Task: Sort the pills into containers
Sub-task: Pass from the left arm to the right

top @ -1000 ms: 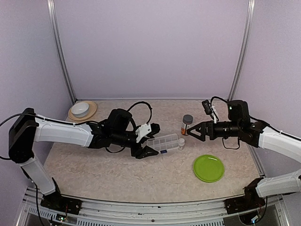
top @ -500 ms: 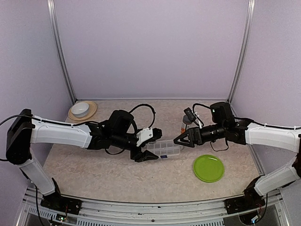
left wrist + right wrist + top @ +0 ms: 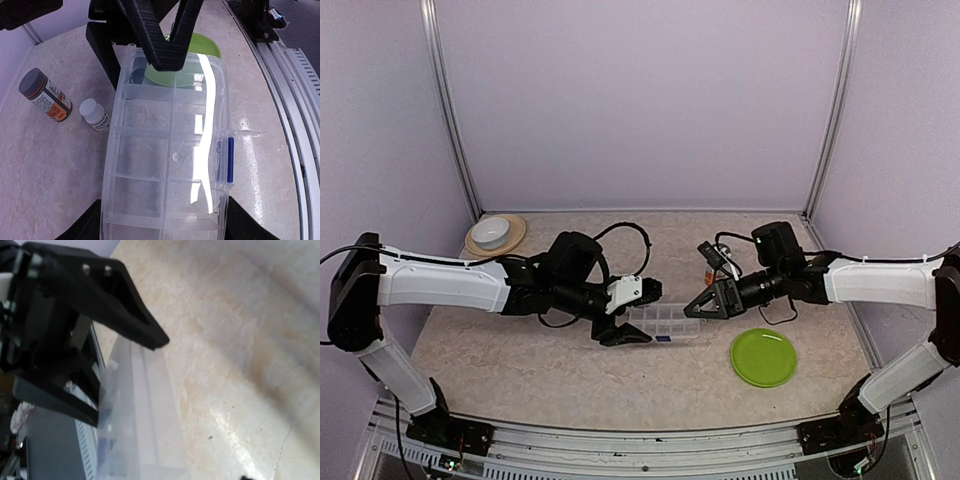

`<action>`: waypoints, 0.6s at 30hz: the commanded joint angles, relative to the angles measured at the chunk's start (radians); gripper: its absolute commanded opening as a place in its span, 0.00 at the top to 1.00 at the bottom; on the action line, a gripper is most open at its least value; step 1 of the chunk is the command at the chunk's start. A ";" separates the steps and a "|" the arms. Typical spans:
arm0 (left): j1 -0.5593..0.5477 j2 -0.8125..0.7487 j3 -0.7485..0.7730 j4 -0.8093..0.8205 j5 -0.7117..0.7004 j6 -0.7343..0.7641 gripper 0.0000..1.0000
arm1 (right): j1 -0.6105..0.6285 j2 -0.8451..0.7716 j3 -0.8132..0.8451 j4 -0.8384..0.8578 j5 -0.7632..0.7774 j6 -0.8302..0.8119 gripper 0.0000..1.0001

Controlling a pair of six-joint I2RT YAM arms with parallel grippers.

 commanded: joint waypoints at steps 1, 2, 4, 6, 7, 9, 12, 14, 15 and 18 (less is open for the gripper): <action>-0.007 -0.036 0.012 0.004 -0.001 0.016 0.48 | 0.010 0.038 0.034 0.011 -0.071 0.050 0.39; -0.007 -0.036 0.010 0.006 -0.003 0.015 0.48 | 0.010 0.047 0.035 0.015 -0.084 0.058 0.40; -0.007 -0.036 0.008 0.007 -0.006 0.015 0.48 | 0.012 0.053 0.033 0.035 -0.102 0.073 0.45; -0.007 -0.034 0.004 0.008 -0.010 0.015 0.48 | 0.012 0.054 0.035 0.037 -0.106 0.077 0.47; -0.007 -0.031 0.003 0.008 -0.013 0.016 0.48 | 0.012 0.052 0.037 0.036 -0.107 0.078 0.48; -0.007 -0.026 0.003 0.006 -0.023 0.016 0.48 | 0.012 0.051 0.041 0.037 -0.114 0.081 0.52; -0.009 -0.019 0.003 0.007 -0.029 0.016 0.47 | 0.013 0.053 0.043 0.037 -0.121 0.089 0.59; -0.011 -0.019 0.001 0.008 -0.033 0.016 0.47 | 0.013 0.059 0.042 0.034 -0.127 0.088 0.64; -0.012 -0.020 -0.001 0.011 -0.037 0.015 0.47 | 0.013 0.061 0.041 0.034 -0.130 0.090 0.66; -0.015 -0.024 -0.005 0.016 -0.051 0.017 0.47 | 0.015 0.067 0.036 0.041 -0.133 0.095 0.69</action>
